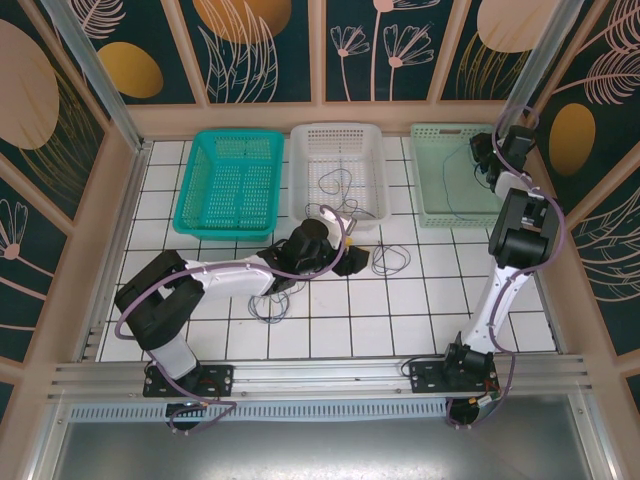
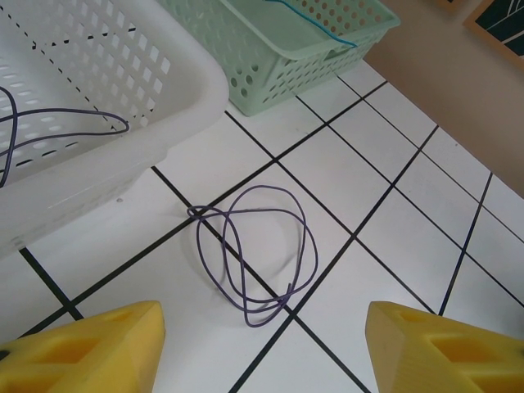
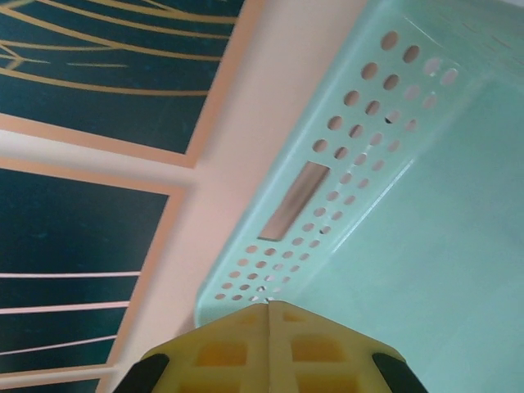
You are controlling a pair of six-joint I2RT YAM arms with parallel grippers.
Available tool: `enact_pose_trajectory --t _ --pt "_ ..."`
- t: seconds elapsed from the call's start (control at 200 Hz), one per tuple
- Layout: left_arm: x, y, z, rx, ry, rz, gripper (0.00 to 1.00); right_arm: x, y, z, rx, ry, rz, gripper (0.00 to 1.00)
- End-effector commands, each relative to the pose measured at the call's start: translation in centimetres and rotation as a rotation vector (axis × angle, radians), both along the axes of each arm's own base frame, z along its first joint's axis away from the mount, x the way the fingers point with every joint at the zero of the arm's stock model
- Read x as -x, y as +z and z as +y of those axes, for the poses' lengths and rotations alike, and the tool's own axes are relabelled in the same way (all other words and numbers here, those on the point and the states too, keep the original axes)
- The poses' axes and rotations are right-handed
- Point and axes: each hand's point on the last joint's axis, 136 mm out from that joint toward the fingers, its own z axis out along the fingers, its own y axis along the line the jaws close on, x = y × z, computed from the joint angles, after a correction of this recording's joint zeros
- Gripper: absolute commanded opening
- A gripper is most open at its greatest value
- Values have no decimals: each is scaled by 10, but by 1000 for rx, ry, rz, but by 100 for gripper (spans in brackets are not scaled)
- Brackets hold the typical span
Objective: Untangle the cables
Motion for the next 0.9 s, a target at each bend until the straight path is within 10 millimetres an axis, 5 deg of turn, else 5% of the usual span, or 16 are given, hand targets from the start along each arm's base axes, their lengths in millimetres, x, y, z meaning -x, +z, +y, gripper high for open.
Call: enact_pose_trajectory --t 0.0,0.42,0.565,0.671,0.816,0.896 --pt "-7 12 -4 32 19 -11 66 -4 2 2 43 36 -1 0" --pt "-7 13 -3 38 24 -10 66 -10 65 5 61 29 -153 0" --pt "-8 15 -4 41 23 -15 66 -8 73 9 41 36 -186 0" --pt "-8 16 -4 41 24 -16 67 -10 61 11 71 42 -150 0" --pt "-8 15 -4 41 21 -13 67 -14 11 13 156 77 8 5" --pt "-7 14 -3 37 23 -10 68 -12 -9 11 174 76 57 25"
